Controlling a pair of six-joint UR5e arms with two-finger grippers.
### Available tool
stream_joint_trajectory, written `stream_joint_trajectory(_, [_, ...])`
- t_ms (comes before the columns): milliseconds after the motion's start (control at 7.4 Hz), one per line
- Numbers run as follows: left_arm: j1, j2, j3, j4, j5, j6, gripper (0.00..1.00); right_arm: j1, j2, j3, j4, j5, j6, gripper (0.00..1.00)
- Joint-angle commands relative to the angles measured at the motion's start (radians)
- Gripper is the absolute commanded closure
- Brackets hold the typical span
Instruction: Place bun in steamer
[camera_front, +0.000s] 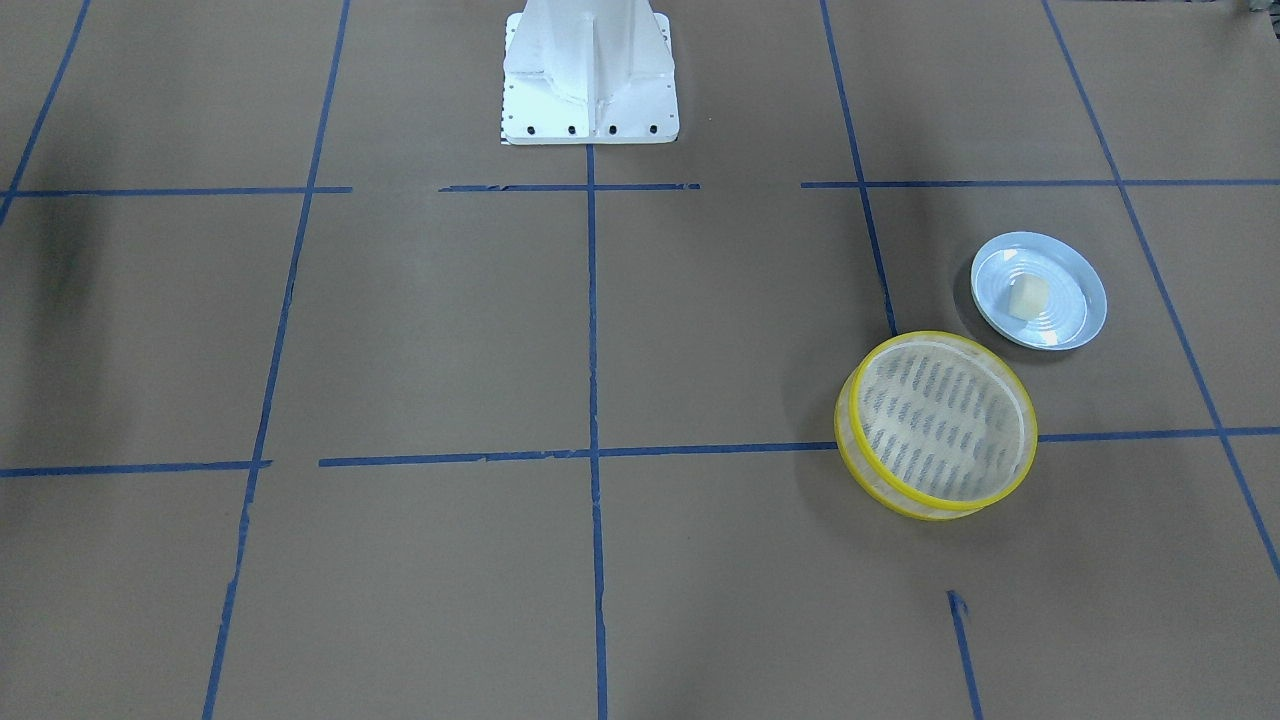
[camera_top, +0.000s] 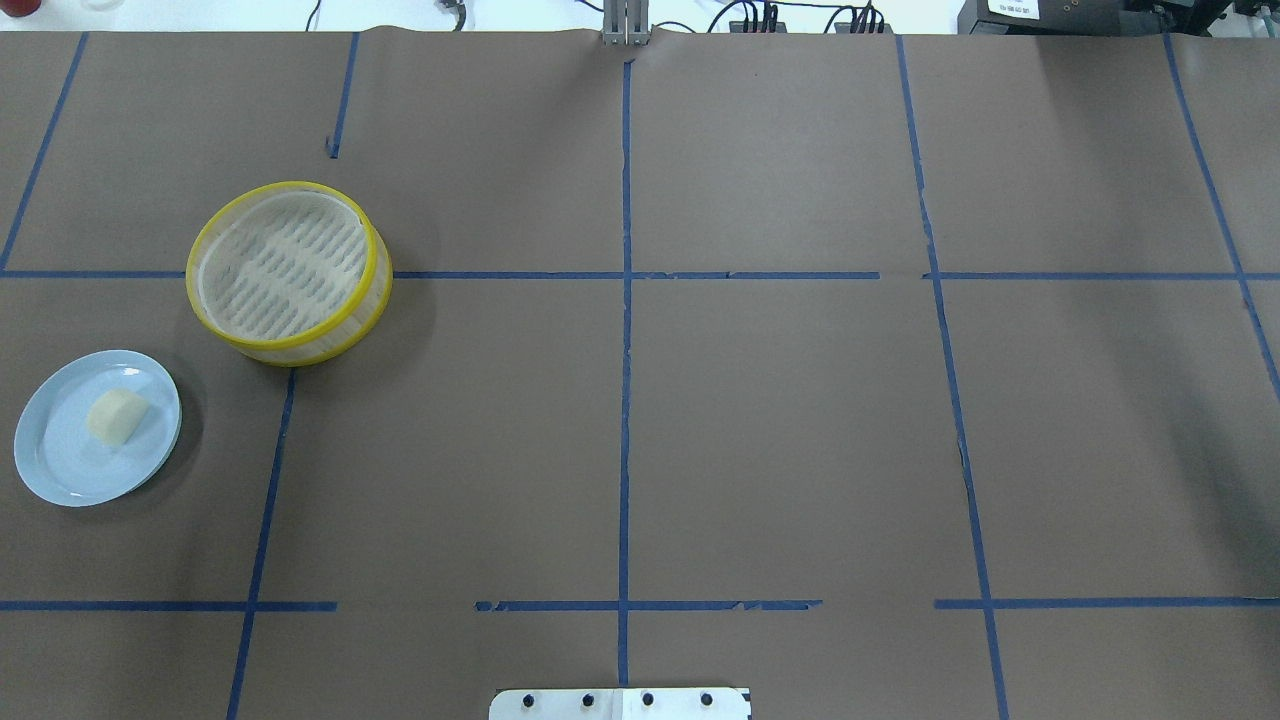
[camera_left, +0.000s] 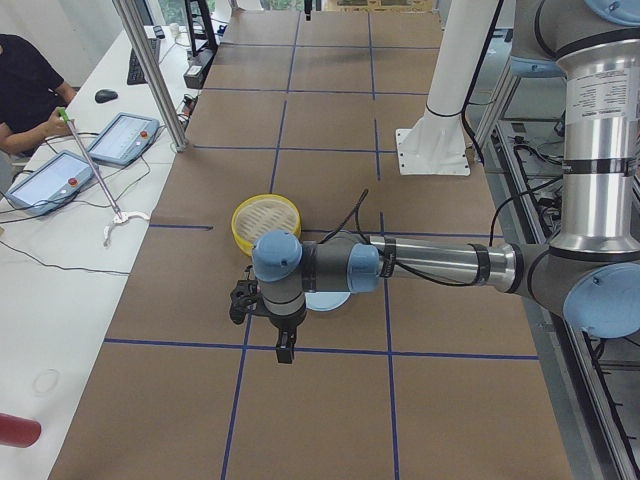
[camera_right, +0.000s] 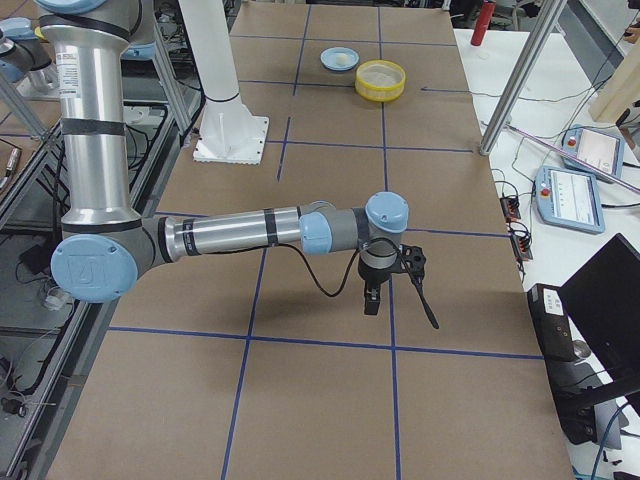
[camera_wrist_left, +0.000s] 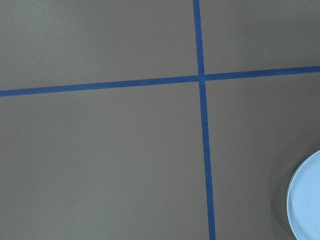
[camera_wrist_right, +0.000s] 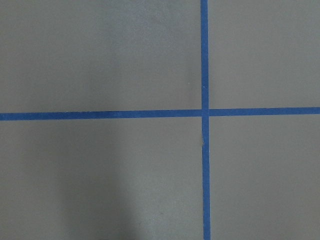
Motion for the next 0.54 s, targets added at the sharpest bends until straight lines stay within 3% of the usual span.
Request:
stream_joint_trajectory(0, [0.001,-0.003,-0.036,0.024,0.002,0.0,0.0,0.0,0.0,0.0,0.0,0.0,0.0,0.0])
stream_joint_trajectory(405, [0.004,-0.039,-0.081,0.023,0.045,-0.003,0.0,0.0,0.0,0.0,0.0,0.0,0.0,0.0])
